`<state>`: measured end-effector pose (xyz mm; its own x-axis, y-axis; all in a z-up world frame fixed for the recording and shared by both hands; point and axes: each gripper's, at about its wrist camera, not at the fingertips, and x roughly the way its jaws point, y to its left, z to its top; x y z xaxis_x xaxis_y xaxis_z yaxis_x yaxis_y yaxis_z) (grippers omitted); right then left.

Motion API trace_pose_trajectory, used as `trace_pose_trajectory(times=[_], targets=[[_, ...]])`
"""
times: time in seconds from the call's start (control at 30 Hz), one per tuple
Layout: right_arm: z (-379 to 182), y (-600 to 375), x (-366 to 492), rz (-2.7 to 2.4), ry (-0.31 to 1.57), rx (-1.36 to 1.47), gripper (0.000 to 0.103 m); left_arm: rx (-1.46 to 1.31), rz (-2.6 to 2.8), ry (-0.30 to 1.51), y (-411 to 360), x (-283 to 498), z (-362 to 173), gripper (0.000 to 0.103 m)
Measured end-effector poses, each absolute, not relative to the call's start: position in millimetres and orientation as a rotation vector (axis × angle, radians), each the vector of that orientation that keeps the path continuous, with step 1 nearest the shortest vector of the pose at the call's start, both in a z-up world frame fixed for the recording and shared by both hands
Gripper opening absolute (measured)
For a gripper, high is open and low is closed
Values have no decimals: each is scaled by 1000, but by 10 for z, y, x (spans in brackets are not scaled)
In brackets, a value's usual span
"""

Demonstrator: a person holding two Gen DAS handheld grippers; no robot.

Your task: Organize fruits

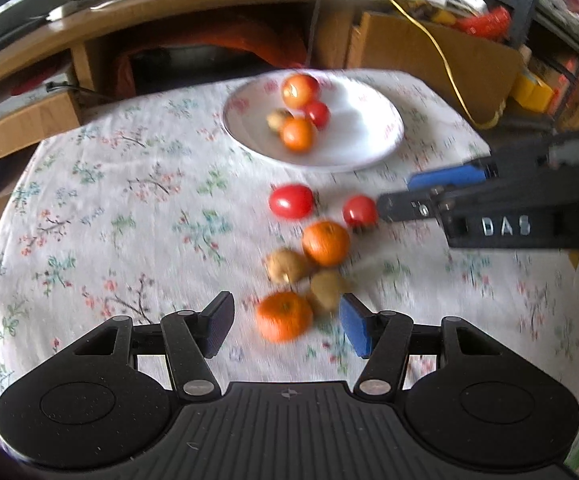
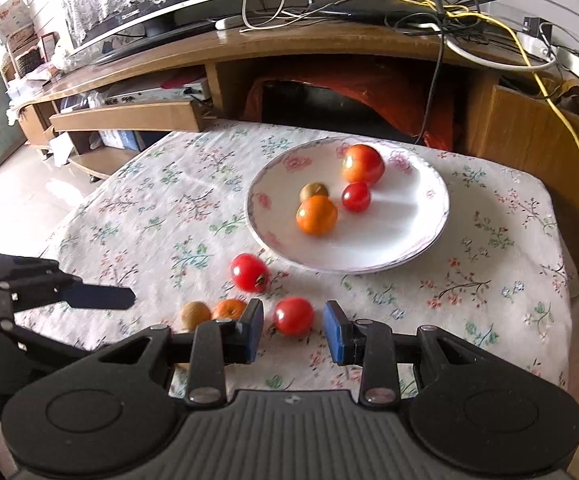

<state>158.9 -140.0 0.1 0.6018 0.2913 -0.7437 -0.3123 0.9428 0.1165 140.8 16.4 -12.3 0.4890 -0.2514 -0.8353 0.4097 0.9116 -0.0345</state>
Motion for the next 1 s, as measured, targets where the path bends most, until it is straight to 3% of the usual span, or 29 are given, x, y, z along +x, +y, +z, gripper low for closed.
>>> trace_pose_trajectory(times=[0.43, 0.57, 0.67, 1.0], targets=[[-57, -1314, 1486, 395, 886, -26, 33, 261, -447, 996, 90, 1488, -352, 65], [-66, -1335, 1499, 398, 891, -17, 33, 256, -452, 992, 99, 1473, -329, 48], [-76, -1329, 1511, 398, 896, -15, 33, 250, -443, 994, 114, 1456, -315, 42], [-147, -1234, 1522, 430, 935, 15, 33, 199, -436, 1007, 273, 1283, -172, 42]])
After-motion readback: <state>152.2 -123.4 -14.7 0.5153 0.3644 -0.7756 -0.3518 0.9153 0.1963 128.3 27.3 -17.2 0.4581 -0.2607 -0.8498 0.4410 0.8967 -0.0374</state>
